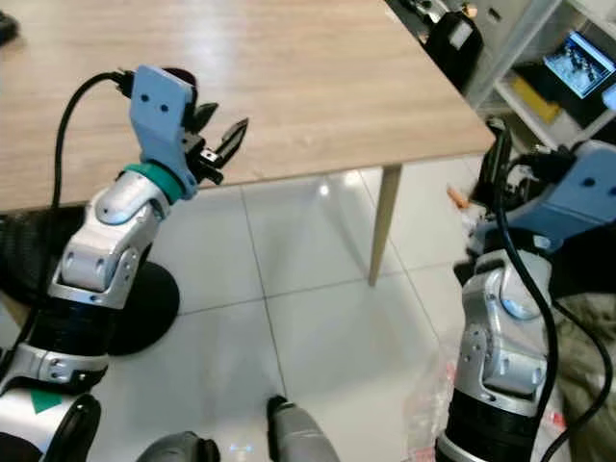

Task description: Setting the table

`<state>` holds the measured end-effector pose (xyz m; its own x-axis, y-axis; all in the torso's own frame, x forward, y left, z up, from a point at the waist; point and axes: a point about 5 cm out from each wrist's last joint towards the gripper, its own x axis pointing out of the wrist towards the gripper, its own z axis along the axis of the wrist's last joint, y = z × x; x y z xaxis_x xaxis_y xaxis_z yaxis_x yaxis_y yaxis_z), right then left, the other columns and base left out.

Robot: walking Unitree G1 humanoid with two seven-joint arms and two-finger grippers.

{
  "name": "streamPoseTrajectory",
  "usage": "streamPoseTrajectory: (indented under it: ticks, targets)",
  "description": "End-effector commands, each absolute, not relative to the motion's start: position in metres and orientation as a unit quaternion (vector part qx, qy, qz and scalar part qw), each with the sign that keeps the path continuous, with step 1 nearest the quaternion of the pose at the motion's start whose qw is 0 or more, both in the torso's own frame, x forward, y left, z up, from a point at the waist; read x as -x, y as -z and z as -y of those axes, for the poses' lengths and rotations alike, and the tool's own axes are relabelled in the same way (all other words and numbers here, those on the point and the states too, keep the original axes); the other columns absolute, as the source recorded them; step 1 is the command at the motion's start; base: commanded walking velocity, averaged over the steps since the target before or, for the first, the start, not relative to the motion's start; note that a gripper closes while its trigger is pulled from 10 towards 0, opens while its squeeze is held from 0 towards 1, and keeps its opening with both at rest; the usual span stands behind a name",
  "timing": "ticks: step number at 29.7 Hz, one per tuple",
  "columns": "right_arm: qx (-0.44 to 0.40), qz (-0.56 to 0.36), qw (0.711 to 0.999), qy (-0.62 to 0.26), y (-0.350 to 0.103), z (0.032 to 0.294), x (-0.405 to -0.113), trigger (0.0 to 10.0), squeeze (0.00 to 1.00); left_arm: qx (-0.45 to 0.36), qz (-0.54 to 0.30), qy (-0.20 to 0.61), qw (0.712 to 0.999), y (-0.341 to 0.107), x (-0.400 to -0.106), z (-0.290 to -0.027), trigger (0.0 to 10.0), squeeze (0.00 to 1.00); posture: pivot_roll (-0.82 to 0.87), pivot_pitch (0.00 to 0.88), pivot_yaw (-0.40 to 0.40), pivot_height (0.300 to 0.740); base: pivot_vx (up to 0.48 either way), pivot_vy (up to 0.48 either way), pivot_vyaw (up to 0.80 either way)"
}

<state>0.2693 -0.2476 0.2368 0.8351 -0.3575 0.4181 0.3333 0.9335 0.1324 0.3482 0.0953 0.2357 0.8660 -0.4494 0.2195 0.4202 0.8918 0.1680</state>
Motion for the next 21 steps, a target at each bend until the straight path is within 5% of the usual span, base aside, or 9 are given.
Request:
streamPoseTrajectory:
  ticks: [1,14,21]
  targets:
    - [-0.028,0.214,0.958,0.191,-0.233,0.252,-0.267,10.0,0.0,-0.063,0.113,0.232,0.964,-0.229,-0.348,-0.092,10.0,0.0,0.07,0.051,0.014,0.74,0.0,0.0,-0.8]
    - [0.002,0.163,0.972,0.17,-0.207,0.254,-0.266,10.0,0.0,-0.144,0.056,0.244,0.957,-0.202,-0.349,-0.09,10.0,0.0,0.07,0.04,0.012,0.74,0.0,0.0,-0.8]
    - [0.026,0.038,0.995,0.083,-0.137,0.237,-0.255,10.0,0.0,-0.204,0.002,0.194,0.96,-0.157,-0.339,-0.118,10.0,0.0,0.07,0.036,0.015,0.74,0.0,0.0,-0.8]
